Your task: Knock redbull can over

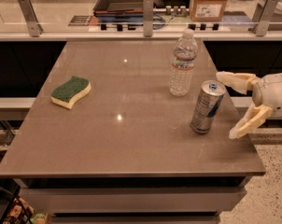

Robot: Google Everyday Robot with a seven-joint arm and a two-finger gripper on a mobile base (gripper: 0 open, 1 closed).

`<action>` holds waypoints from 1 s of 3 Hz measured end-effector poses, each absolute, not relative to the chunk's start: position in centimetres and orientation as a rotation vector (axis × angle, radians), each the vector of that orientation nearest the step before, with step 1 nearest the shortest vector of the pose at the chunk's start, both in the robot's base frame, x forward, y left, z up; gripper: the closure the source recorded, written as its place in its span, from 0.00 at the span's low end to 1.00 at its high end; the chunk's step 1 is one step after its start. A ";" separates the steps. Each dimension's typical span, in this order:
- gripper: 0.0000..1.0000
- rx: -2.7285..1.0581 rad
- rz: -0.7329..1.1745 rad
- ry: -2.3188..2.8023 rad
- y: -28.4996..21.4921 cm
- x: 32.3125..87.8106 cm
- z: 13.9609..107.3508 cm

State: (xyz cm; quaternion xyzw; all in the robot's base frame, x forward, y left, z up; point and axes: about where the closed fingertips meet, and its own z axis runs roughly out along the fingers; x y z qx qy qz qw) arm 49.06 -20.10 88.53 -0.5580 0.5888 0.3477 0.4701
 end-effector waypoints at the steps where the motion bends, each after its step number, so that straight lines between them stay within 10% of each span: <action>1: 0.00 -1.321 0.884 1.399 -19.2 48.0 88.6; 3: 0.00 -1.254 0.940 1.312 -17.3 47.3 88.7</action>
Offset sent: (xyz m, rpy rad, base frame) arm -0.0260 0.0211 -0.0009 0.2114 -0.0262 -0.0089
